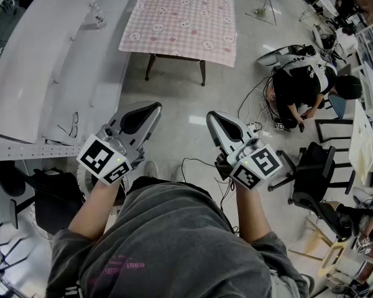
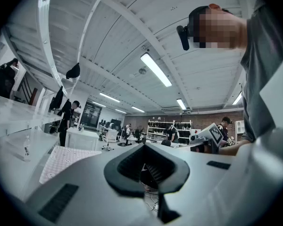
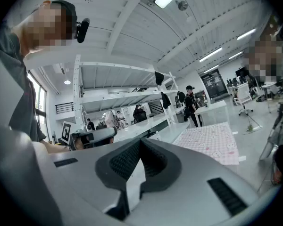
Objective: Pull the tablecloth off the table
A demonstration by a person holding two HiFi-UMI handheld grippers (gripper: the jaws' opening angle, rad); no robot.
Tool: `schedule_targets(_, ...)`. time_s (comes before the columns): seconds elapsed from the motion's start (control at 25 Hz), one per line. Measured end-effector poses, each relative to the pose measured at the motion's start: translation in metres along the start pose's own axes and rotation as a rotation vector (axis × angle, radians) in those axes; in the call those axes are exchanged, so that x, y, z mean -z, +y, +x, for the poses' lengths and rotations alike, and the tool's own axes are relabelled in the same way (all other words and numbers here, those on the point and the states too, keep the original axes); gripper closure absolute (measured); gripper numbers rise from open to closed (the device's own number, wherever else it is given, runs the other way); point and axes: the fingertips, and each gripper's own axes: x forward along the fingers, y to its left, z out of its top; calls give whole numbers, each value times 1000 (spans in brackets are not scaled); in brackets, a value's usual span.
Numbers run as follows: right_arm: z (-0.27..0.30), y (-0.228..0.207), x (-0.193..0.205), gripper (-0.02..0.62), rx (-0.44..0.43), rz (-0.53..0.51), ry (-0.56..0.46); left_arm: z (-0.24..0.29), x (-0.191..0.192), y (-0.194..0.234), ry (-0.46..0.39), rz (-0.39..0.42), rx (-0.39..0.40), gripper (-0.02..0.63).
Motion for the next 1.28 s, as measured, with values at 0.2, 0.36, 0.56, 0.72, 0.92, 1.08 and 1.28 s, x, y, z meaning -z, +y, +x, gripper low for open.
schedule_targets(0.2,-8,-2,2,592,-9,5,-5,2,5,-8,-3,0,-7,606)
schedule_targets(0.36,-16,-5,8,592,-12,13,0,3,11,-16,-3,-6,-17,606)
schedule_targets(0.56,-27,-11,16,592,-13,20,11,4,20,-26,0,-8,-31,606)
schedule_targets(0.72,-43,-16,21,592,-15,31,13,7,23,-41,4,-4,-38,606)
schedule_targets(0.92,-55,-22,24,592,-17,41,11,10,28,-51,13,-1,-46,606)
schedule_targets(1.08,-61,-28,25,592,-17,49,6,15,29,-57,21,8,-46,606)
schedule_targets(1.28,-67,-38,26,592,-9,54,0,22,28,-60,25,20,-44,606)
